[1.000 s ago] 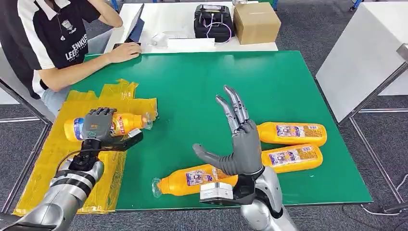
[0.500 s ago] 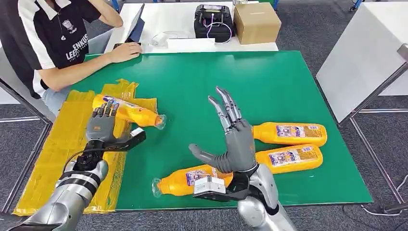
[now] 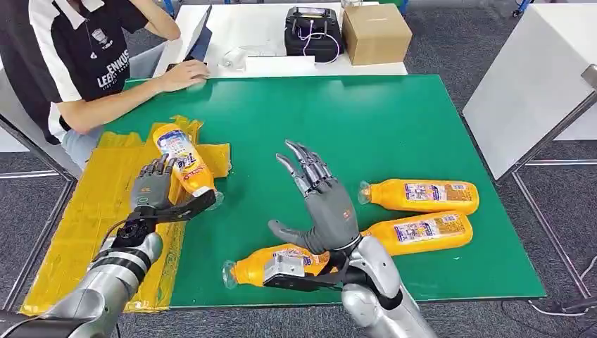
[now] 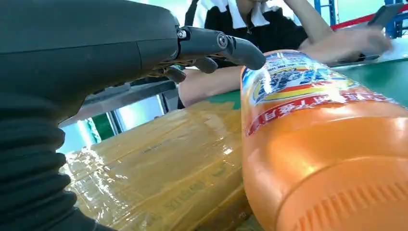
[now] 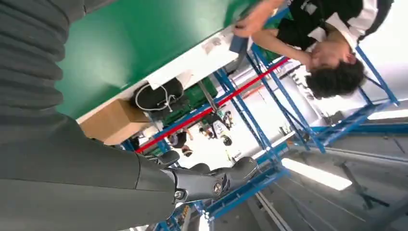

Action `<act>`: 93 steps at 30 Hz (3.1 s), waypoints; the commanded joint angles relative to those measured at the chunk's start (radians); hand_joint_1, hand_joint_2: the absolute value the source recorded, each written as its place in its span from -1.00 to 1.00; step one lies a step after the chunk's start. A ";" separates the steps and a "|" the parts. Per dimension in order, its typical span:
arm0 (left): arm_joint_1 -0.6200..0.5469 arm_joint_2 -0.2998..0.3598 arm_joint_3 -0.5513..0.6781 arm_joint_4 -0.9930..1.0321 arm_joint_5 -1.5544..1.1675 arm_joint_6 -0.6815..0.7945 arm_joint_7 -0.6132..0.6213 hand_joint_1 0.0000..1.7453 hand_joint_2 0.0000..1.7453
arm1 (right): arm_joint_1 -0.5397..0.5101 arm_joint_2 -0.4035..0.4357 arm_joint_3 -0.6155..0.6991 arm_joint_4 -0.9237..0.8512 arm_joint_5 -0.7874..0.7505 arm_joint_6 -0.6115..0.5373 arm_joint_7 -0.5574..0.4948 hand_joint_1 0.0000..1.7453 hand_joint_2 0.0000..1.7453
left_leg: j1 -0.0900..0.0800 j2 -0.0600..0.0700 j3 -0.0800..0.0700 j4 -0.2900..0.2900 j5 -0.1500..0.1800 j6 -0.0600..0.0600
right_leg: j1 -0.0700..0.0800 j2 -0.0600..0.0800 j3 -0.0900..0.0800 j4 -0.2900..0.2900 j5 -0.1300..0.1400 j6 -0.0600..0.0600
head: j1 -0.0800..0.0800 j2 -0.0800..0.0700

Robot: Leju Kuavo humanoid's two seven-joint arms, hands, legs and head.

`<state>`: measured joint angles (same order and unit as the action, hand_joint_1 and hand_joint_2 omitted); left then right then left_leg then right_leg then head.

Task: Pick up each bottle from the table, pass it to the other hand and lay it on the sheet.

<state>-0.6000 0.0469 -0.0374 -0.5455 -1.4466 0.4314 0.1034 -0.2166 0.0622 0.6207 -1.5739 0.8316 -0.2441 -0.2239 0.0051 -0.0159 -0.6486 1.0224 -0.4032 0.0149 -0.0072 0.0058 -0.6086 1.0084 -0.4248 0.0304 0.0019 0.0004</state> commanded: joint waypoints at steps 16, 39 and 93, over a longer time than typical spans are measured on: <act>0.167 -0.171 0.243 -0.630 0.985 -0.072 -0.587 -1.00 1.00 | -0.194 -0.234 0.283 0.359 0.122 0.178 -0.035 -1.00 1.00 | 0.000 0.001 0.005 0.000 -0.002 0.000 | 0.001 -0.001 0.007 -0.003 -0.001 0.000 | 0.000 0.000; 0.199 -0.176 0.212 -0.667 1.025 -0.101 -0.589 -1.00 1.00 | -0.124 -0.307 0.259 0.274 0.091 0.194 -0.040 -1.00 1.00 | 0.000 -0.001 0.004 0.000 -0.001 0.000 | 0.001 -0.003 0.006 -0.002 -0.001 0.000 | 0.000 0.000; 0.173 -0.192 0.073 -0.631 1.098 -0.138 -0.575 -1.00 1.00 | -0.138 -0.274 0.203 0.524 0.022 0.223 -0.048 -1.00 1.00 | 0.000 0.001 0.007 -0.001 -0.002 0.000 | 0.001 -0.002 0.008 -0.003 -0.001 0.000 | 0.000 0.000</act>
<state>-0.3885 -0.1423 0.0618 -1.2520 -0.3693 0.2945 -0.4730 -0.2969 -0.2480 0.8053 -1.2159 0.8629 -0.0141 -0.2846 0.0045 -0.0167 -0.6481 1.0227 -0.4033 0.0155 -0.0074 0.0047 -0.6076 1.0078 -0.4245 0.0309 0.0015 0.0004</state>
